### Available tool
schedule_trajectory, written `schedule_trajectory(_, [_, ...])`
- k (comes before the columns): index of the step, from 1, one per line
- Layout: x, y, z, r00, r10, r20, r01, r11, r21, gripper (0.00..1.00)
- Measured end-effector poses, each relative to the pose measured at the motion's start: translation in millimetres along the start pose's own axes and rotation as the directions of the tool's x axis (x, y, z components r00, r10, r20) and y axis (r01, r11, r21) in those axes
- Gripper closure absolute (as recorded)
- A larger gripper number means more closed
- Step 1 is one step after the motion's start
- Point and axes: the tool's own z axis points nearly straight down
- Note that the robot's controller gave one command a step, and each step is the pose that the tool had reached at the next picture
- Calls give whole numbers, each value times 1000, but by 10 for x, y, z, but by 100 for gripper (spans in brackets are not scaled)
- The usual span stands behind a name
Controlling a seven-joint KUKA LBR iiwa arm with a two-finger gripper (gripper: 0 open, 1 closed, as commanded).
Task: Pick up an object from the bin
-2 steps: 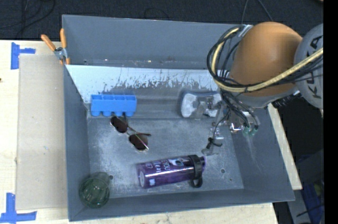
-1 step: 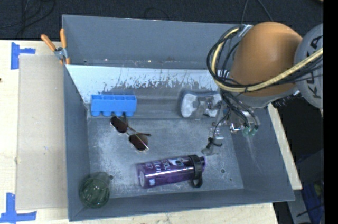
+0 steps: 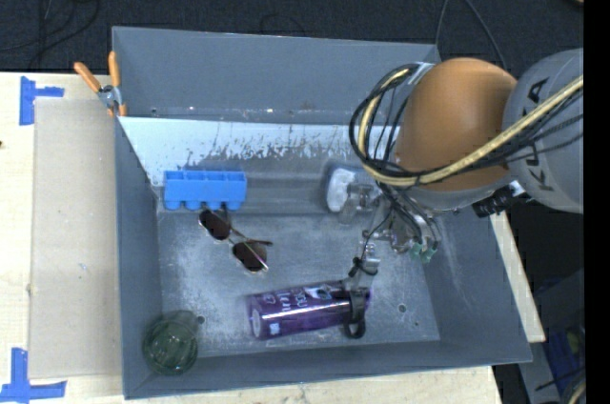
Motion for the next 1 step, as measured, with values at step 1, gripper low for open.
schedule_trajectory(1, [186,-30,413,999,38,-5,-38,999,-1,0])
